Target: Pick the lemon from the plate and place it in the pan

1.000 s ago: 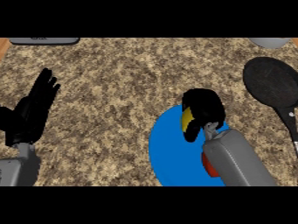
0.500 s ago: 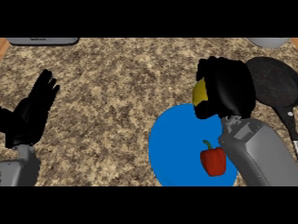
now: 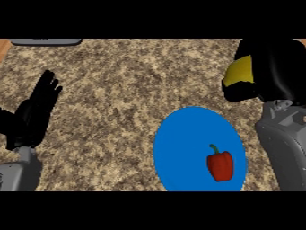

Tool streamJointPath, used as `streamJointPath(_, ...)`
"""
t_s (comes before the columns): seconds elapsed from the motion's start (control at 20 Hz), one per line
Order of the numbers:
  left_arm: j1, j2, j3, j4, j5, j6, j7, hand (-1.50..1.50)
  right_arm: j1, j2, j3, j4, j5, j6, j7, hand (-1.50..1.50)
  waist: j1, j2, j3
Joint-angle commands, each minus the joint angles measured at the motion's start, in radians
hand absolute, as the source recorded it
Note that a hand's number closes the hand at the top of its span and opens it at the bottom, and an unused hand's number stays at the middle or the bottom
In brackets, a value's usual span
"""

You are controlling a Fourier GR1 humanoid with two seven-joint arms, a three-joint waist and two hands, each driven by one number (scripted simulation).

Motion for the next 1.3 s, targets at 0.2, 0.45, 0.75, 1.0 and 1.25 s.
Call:
streamJointPath(0.2,0.029,0.001,-0.004,-0.065,0.014,-0.012,0.054,0.00,-0.026,-0.138,-0.251,0.183,-0.083,-0.136,-0.165,1.50,0.008,0.001,0.001)
streamJointPath(0.45,0.060,0.013,0.022,-0.048,0.033,-0.042,0.001,0.00,-0.001,-0.190,-0.368,0.378,-0.135,-0.330,-0.328,1.50,0.016,0.004,0.001)
streamJointPath(0.75,0.019,-0.019,-0.003,0.006,-0.010,-0.012,-0.030,0.00,-0.028,-0.296,-0.470,0.695,-0.212,-0.458,-0.591,1.50,0.015,0.007,0.001)
streamJointPath(1.0,-0.004,-0.013,0.001,0.001,-0.004,-0.017,-0.010,0.00,-0.057,-0.298,-0.486,0.919,-0.268,-0.523,-0.796,1.50,0.018,0.007,0.001)
streamJointPath(1.25,0.005,-0.011,-0.002,0.009,-0.008,-0.027,-0.023,0.00,-0.158,-0.323,-0.507,1.218,-0.228,-0.658,-0.899,1.50,0.039,0.014,0.002)
